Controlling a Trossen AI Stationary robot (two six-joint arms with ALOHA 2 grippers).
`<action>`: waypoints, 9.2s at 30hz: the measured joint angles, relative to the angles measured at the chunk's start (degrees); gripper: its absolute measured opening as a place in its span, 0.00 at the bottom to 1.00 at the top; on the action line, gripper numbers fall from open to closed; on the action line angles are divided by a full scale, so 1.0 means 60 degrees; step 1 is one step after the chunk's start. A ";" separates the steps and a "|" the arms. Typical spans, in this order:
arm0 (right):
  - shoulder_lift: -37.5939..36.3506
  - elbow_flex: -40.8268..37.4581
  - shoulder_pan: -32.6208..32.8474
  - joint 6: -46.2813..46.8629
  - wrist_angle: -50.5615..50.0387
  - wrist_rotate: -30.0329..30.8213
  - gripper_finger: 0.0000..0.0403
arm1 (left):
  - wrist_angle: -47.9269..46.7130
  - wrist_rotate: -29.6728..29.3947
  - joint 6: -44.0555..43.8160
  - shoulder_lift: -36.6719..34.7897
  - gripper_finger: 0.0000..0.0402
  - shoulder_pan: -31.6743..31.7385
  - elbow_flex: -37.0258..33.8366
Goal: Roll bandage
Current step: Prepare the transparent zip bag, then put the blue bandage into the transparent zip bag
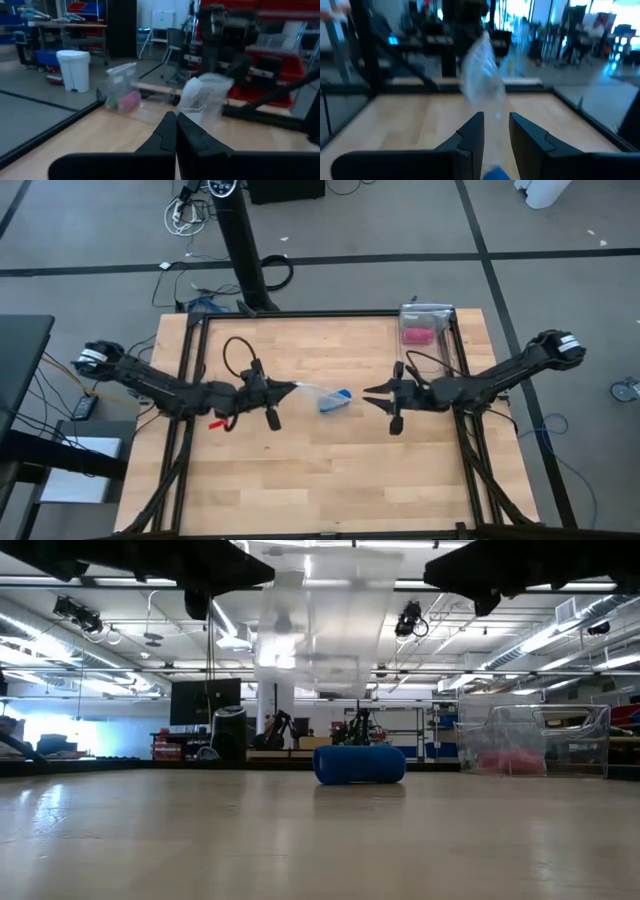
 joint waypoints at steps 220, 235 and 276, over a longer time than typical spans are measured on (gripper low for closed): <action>0.6016 0.3960 -0.2366 -0.2436 -0.5840 -0.1704 0.69 | 0.2118 0.3069 0.0907 0.1814 0.00 0.4071 -0.0105; 0.6985 0.4157 -0.2604 -0.2338 -0.5983 -0.1726 0.41 | 0.1818 0.3086 0.1005 0.1814 0.00 0.4068 -0.0106; 0.6195 1.1126 -0.2481 -0.2058 -1.5767 0.3775 0.11 | 0.1615 0.2039 -0.1919 0.1818 0.00 0.3743 -0.0095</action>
